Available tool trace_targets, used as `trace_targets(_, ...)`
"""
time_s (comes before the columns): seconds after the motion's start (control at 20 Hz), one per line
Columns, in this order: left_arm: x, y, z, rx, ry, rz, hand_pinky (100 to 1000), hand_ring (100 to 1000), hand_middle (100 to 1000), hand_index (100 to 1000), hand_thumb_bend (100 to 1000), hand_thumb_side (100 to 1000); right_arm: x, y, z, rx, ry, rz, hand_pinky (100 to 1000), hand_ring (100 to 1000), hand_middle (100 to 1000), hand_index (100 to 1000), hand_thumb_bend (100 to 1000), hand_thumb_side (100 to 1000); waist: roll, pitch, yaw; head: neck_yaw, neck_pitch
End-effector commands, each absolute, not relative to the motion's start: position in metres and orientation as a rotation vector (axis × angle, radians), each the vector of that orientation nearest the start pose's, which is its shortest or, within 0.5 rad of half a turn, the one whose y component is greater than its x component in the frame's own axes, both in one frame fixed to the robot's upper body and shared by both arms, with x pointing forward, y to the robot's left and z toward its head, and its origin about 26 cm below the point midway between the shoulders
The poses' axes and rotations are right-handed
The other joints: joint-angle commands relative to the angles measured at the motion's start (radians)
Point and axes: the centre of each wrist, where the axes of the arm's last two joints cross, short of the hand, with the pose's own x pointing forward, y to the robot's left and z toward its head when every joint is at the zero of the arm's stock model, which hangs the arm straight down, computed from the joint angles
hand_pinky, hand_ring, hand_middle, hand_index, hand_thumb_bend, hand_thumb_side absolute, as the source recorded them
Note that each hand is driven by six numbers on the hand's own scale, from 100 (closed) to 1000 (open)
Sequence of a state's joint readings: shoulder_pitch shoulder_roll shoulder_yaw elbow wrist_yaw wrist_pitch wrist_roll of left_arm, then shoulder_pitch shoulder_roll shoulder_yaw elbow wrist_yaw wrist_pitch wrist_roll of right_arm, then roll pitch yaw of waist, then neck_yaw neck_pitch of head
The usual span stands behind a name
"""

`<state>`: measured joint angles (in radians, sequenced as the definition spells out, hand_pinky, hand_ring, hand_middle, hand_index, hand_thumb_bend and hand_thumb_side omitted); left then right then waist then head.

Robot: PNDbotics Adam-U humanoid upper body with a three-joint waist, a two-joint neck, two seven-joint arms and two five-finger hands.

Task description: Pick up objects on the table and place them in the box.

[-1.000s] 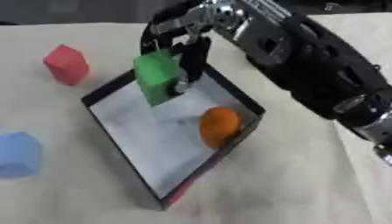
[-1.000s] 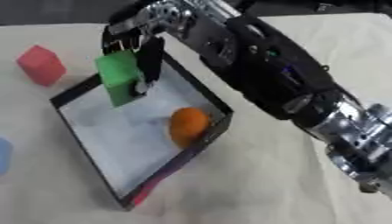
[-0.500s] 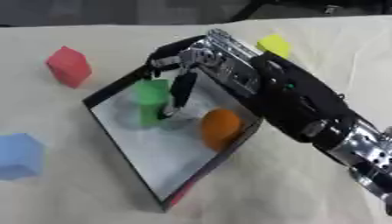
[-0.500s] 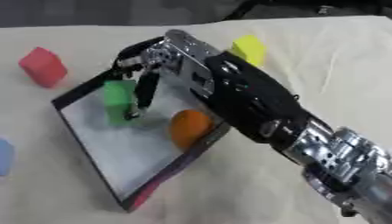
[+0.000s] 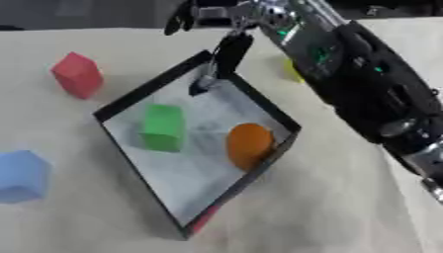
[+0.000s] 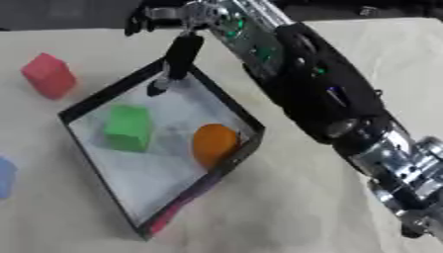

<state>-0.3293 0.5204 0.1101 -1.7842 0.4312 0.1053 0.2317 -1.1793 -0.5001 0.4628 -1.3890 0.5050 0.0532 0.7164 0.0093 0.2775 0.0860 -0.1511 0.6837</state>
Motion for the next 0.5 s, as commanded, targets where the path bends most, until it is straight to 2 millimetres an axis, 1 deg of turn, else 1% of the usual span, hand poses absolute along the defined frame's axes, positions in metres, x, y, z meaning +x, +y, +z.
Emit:
trace_targets(0.05,0.323,0.347,0.211,0.199,-2.054,0.069,889,922,915,954,843,760,0.4,-0.179,0.376,-0.731,-1.631,1.769,891,887,857,894,594,362,-0.002,-0.022,-0.004,0.014,-0.014)
trace_targets(0.15,0.323,0.348,0.211,0.206,-2.053,0.07,890,922,915,954,843,761,0.402,-0.205,0.381,-0.798,-1.598,1.712,891,888,854,892,604,348,-0.001,-0.018,-0.007,0.021,-0.02)
trace_targets(0.25,0.322,0.349,0.211,0.214,-2.054,0.069,890,921,915,955,843,760,0.407,-0.234,0.381,-0.861,-1.54,1.662,897,896,859,896,601,339,0.0,-0.013,-0.011,0.026,-0.026)
trace_targets(0.4,0.322,0.35,0.212,0.221,-2.058,0.071,890,921,915,955,843,761,0.416,-0.271,0.376,-0.915,-1.447,1.625,900,900,863,899,596,334,0.003,-0.002,-0.014,0.031,-0.036)
trace_targets(0.5,0.322,0.35,0.213,0.223,-2.061,0.07,890,921,915,955,843,761,0.42,-0.289,0.372,-0.922,-1.399,1.624,901,901,864,899,593,332,0.007,0.007,-0.015,0.033,-0.047)
